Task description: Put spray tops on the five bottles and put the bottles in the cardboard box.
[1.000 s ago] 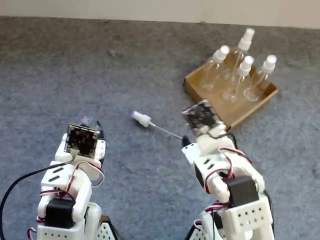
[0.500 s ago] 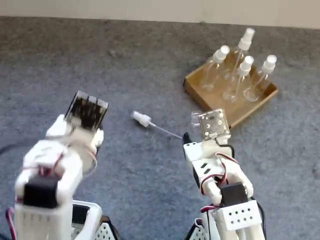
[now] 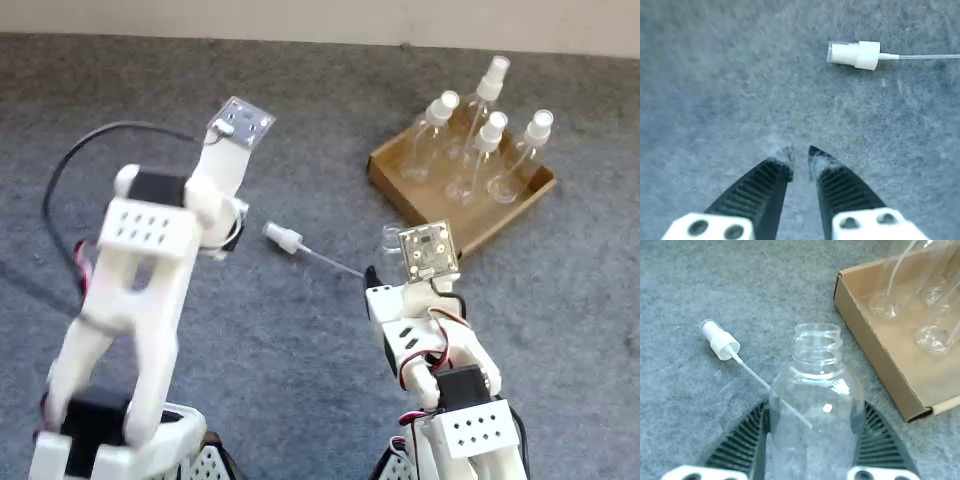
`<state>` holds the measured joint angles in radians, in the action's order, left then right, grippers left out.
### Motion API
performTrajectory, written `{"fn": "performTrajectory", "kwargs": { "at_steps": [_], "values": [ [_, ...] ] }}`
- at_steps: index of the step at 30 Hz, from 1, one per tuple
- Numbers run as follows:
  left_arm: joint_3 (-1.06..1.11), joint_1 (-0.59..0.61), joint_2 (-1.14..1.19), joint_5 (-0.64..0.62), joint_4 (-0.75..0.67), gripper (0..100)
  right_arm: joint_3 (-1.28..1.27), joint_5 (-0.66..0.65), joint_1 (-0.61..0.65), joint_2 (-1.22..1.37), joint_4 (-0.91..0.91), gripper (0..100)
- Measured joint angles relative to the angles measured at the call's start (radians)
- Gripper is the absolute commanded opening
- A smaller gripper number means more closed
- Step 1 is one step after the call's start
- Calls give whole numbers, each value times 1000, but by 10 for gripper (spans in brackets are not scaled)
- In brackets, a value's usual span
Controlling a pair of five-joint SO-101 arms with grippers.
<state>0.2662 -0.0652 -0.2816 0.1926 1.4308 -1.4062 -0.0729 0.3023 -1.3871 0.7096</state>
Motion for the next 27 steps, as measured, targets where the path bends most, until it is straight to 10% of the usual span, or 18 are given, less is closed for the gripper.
{"fn": "performTrajectory", "kwargs": {
  "at_steps": [18, 27],
  "values": [
    [-334, -84, 489, -189, 101, 5, -41, 2, -84, 0, -14, 135],
    [-334, -86, 489, -512, 101, 5, -95, 2, -89, -2, -106, 135]
  ]
}}
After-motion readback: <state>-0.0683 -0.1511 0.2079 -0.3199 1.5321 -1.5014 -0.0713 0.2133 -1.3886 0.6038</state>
